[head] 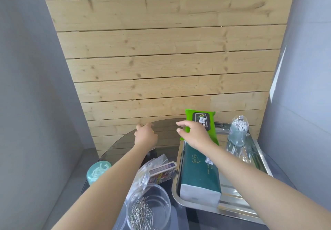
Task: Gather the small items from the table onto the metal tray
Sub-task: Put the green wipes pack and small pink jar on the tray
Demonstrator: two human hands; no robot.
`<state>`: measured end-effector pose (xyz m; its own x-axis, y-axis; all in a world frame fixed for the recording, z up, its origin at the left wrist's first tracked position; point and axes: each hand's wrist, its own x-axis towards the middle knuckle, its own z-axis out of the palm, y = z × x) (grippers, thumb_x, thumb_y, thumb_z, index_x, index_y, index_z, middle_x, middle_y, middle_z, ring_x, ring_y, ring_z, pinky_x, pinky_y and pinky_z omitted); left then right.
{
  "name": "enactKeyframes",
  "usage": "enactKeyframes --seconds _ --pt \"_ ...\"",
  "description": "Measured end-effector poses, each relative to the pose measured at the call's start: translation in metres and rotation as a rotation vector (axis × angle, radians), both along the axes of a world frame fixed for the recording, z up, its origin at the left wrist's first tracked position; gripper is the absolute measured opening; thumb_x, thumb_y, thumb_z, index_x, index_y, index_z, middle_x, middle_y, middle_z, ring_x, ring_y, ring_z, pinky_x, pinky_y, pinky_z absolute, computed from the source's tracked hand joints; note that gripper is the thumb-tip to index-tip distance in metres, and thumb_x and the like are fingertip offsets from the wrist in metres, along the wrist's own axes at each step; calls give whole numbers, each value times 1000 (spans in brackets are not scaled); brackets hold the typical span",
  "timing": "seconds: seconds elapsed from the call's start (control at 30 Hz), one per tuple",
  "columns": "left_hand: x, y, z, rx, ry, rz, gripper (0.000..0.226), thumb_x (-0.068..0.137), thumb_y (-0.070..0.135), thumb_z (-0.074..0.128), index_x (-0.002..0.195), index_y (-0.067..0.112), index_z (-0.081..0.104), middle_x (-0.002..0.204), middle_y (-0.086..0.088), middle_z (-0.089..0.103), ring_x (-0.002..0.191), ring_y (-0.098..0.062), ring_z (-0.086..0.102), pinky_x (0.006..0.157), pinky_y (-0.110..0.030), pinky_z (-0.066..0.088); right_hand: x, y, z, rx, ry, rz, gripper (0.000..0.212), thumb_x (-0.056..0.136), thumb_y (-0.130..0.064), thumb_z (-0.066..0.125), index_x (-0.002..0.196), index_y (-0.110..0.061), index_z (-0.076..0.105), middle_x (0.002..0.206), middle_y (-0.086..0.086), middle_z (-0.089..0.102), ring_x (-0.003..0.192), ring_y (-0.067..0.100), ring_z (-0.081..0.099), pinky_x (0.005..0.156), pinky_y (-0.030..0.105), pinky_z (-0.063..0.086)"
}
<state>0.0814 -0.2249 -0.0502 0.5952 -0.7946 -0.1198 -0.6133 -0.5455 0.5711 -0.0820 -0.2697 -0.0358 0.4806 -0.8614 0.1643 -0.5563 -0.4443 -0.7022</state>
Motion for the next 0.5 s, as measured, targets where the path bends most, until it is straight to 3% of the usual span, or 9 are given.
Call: enactKeyframes --seconds 0.1,0.2,0.33,0.5 --pt "-2 6 5 -106 67 -13 49 89 15 58 136 20 47 138 -17 39 118 -35 50 96 -38 45 -2 0 -2 25 -44 5 33 91 -25 56 123 -21 60 125 -3 64 113 13 58 90 20 38" --pt "-14 12 24 -239 163 -70 58 83 19 67 137 19 45 132 -13 52 117 -28 54 95 -33 43 -8 3 -1 46 -90 26 37 91 -24 56 128 -21 57 127 -1 63 117 12 57 95 22 39" --pt "-42 17 58 -387 264 -174 58 80 24 72 134 18 51 131 -5 56 111 -19 55 87 -25 39 -29 9 7 125 -239 77 45 92 -25 56 136 -25 48 136 -2 55 120 9 53 99 23 39" --pt "-92 11 76 -420 372 -311 62 76 28 77 133 17 53 129 -3 58 115 -18 57 100 -31 45 -77 17 17 280 -516 15 30 96 -33 47 124 -37 54 125 -4 61 115 13 57 100 36 47"
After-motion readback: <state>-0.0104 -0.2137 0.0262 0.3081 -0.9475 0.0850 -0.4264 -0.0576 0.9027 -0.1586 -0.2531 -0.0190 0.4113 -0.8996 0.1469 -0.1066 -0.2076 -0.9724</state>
